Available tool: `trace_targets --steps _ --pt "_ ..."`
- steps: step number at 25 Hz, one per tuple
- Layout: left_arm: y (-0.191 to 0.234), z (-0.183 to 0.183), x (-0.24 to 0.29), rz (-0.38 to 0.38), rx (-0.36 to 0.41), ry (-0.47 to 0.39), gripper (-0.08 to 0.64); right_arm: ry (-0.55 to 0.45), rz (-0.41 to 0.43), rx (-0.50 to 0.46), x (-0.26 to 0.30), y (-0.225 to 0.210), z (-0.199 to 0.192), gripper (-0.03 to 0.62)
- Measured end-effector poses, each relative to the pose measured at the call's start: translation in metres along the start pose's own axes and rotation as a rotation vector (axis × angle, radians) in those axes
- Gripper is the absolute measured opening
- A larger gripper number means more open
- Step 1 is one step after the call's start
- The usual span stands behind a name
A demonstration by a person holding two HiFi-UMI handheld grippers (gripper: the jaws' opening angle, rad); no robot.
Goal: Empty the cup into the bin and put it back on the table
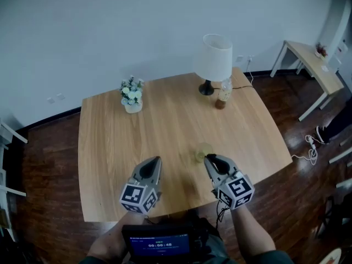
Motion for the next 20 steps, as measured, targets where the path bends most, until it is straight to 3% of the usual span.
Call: trace_targets --steps 1,20 --pt "0.001 0.003 -0.002 0.002 0.005 -0.007 0.000 -0.003 -0.009 -0.006 -0.002 0.000 0.003 0.005" --pt "0.004 0.050 -0.024 -0.009 0.049 -0.113 0.000 -0.051 -0.030 -0.041 -0.020 0.020 0.044 0.003"
Point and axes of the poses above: the fingertips, and each gripper's own axes: x forward along the fingers, y to its left, z out of its top, the point moved 2 cm from there along -x, backward along the fingers, and after that the axes turned 12 degrees about x, right-handed, at the moved point
